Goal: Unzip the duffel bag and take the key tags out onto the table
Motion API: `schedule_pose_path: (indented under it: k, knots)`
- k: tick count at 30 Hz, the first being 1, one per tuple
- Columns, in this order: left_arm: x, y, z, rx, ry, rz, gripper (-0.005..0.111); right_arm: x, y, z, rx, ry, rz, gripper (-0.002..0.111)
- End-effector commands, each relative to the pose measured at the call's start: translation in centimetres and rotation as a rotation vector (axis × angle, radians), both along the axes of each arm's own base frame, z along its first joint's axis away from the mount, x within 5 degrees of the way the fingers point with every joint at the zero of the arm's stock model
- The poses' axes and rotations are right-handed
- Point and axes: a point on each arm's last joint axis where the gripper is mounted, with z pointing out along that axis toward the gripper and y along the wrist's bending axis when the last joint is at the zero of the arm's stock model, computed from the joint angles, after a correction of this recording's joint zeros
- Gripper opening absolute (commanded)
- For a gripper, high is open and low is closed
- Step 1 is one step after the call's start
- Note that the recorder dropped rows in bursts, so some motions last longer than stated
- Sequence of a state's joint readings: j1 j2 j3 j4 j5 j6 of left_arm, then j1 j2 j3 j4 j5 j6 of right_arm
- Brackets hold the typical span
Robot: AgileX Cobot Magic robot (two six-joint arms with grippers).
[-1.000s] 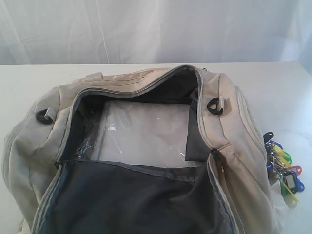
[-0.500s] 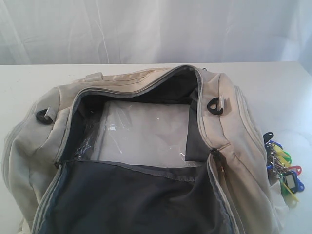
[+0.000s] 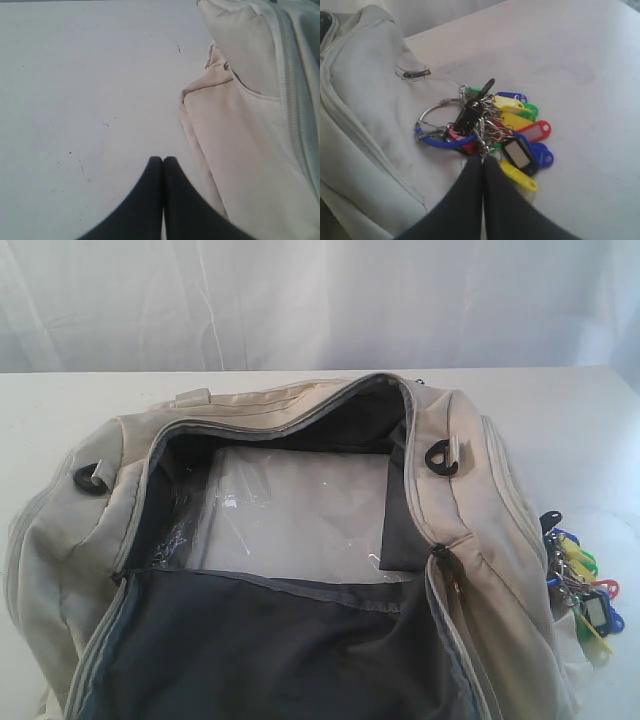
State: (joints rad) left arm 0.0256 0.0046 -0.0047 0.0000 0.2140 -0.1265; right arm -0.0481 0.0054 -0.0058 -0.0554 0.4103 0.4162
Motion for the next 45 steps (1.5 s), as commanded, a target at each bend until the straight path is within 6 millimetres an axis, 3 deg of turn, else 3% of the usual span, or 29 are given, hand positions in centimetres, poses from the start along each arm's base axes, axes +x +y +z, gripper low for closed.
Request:
schedule_pose_path:
  k: [1, 11, 17, 19, 33, 45]
  knots:
    - [0.00, 0.03, -0.08, -0.005, -0.006, 0.006, 0.000, 0.26, 0.01, 0.89, 0.013, -0.121, -0.009, 0.000]
    - [0.00, 0.03, -0.08, -0.005, -0.006, 0.006, 0.000, 0.23, -0.28, 0.89, 0.010, -0.121, -0.066, 0.000]
    - [0.00, 0.03, -0.08, -0.005, -0.006, 0.006, 0.000, 0.17, -0.31, 0.63, -0.424, -0.045, 0.056, 0.000]
    - [0.00, 0.03, -0.08, -0.005, -0.006, 0.006, 0.000, 0.17, -0.28, 0.62, -0.472, -0.040, 0.072, 0.000]
    - [0.00, 0.03, -0.08, -0.005, -0.006, 0.006, 0.000, 0.18, -0.14, 0.57, -0.318, -0.053, 0.045, 0.000]
    - [0.00, 0.03, -0.08, -0.005, -0.006, 0.006, 0.000, 0.16, 0.03, 0.42, -0.315, -0.042, 0.078, 0.000]
